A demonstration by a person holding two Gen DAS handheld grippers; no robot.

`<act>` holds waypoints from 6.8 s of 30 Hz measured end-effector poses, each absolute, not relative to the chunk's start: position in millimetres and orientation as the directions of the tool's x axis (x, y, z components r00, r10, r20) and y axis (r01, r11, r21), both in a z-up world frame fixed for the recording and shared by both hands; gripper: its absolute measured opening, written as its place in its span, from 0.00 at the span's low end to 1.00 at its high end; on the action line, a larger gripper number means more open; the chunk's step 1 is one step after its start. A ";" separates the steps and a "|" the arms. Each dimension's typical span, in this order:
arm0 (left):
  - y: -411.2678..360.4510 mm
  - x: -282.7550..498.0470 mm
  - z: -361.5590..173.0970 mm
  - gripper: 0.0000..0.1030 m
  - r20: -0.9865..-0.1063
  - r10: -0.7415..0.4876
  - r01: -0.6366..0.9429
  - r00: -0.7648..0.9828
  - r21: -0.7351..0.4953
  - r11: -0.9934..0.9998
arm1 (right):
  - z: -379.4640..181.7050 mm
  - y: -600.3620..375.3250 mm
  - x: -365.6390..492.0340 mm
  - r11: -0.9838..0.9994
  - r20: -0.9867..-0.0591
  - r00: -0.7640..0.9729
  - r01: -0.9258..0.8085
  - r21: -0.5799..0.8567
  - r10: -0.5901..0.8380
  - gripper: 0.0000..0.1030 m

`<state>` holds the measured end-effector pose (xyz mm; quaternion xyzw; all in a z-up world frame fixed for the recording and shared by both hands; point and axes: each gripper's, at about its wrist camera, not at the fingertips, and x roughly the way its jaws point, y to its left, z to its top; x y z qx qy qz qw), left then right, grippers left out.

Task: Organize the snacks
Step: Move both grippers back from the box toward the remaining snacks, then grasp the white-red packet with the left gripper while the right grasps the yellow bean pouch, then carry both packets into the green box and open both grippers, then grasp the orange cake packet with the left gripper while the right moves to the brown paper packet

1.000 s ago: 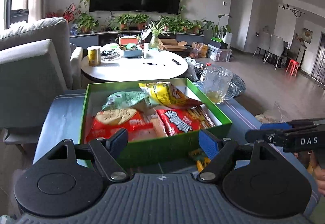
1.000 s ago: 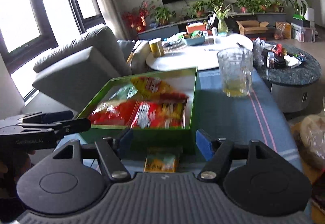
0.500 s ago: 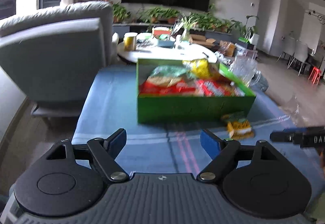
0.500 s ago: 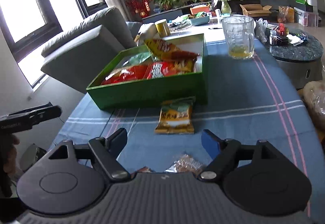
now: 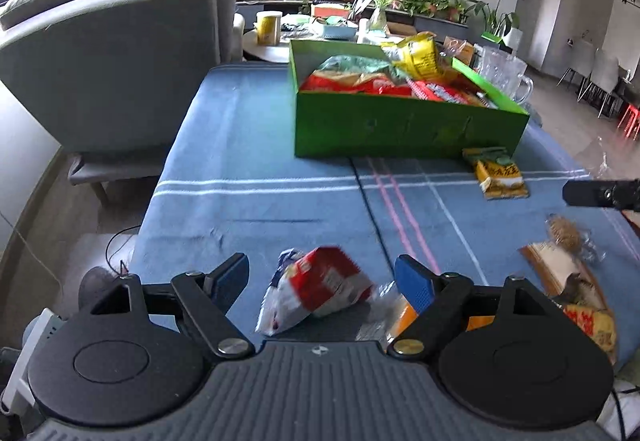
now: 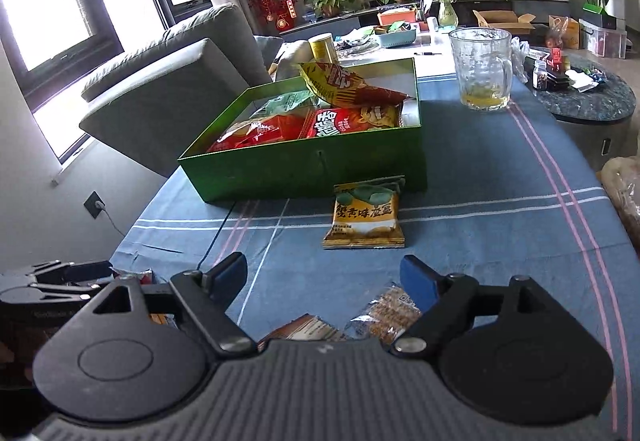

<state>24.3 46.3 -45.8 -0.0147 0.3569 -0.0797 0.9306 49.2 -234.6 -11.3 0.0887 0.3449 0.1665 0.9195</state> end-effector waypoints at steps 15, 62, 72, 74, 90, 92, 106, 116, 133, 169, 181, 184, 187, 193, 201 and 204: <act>57.4 28.0 -63.8 0.76 -0.691 -0.150 0.128 0.708 -0.083 0.988 | -16.0 -231.1 51.6 0.928 -0.620 0.693 -0.229 0.295 0.368 0.67; 30.1 37.1 -25.6 0.54 -0.600 -0.155 0.142 0.785 -0.070 0.987 | -42.4 -193.6 155.7 0.995 -0.744 0.660 -0.066 0.076 0.101 0.77; 26.9 43.9 -20.7 0.54 -0.588 -0.160 0.140 0.793 -0.080 0.987 | -48.6 -191.6 153.8 0.993 -0.751 0.652 -0.105 0.049 0.106 0.73; 25.5 43.7 -19.0 0.54 -0.584 -0.168 0.147 0.794 -0.084 0.986 | -45.8 -196.7 149.2 0.991 -0.749 0.649 -0.106 0.085 0.133 0.73; 8.1 60.9 9.3 0.54 -0.526 -0.222 0.197 0.821 -0.103 0.975 | 18.0 -191.5 111.6 0.955 -0.584 0.755 -0.225 0.194 0.297 0.73; 6.9 66.1 14.1 0.54 -0.520 -0.228 0.200 0.823 -0.110 0.974 | 23.6 -189.3 118.2 0.953 -0.582 0.755 -0.230 0.196 0.302 0.73; 5.1 126.6 46.4 0.54 -0.452 -0.206 0.173 0.868 -0.115 0.978 | 56.5 -175.1 158.9 0.942 -0.501 0.798 -0.267 0.204 0.335 0.73; -2.0 181.9 32.2 0.54 -0.480 -0.198 0.165 0.855 -0.110 0.980 | 45.3 -175.1 190.9 0.945 -0.523 0.790 -0.231 0.231 0.321 0.73; 4.1 193.0 11.2 0.64 -0.520 -0.181 0.133 0.835 -0.129 0.983 | 27.0 -184.4 201.6 0.928 -0.556 0.756 -0.186 0.321 0.344 0.73; 23.9 -6.1 0.7 0.66 -0.647 -0.222 0.222 0.729 -0.083 0.972 | 26.8 -227.9 48.2 0.933 -0.547 0.755 -0.277 0.232 0.360 0.74; 1.5 -29.4 -24.7 0.66 -0.732 -0.375 0.330 0.569 -0.215 0.919 | -1.5 -256.7 17.7 0.950 -0.636 0.708 -0.184 0.254 0.307 0.75; -6.5 -27.3 -32.6 0.66 -0.751 -0.382 0.342 0.539 -0.219 0.914 | -10.7 -255.2 11.1 0.946 -0.668 0.670 -0.199 0.257 0.323 0.76; -9.3 -15.0 -38.0 0.66 -0.762 -0.373 0.314 0.529 -0.232 0.921 | -21.2 -253.5 6.8 0.940 -0.700 0.628 -0.205 0.274 0.341 0.77; -2.4 10.4 -34.8 0.67 -0.754 -0.359 0.233 0.551 -0.275 0.933 | -34.6 -244.1 14.7 0.926 -0.733 0.568 -0.175 0.335 0.373 0.79; -10.2 41.5 -35.7 0.67 -0.758 -0.330 0.196 0.562 -0.265 0.944 | -41.4 -231.8 31.1 0.913 -0.740 0.547 -0.133 0.385 0.392 0.80; -17.2 37.6 -37.2 0.68 -0.759 -0.310 0.227 0.573 -0.216 0.950 | -41.1 -232.8 30.7 0.917 -0.740 0.550 -0.143 0.373 0.387 0.80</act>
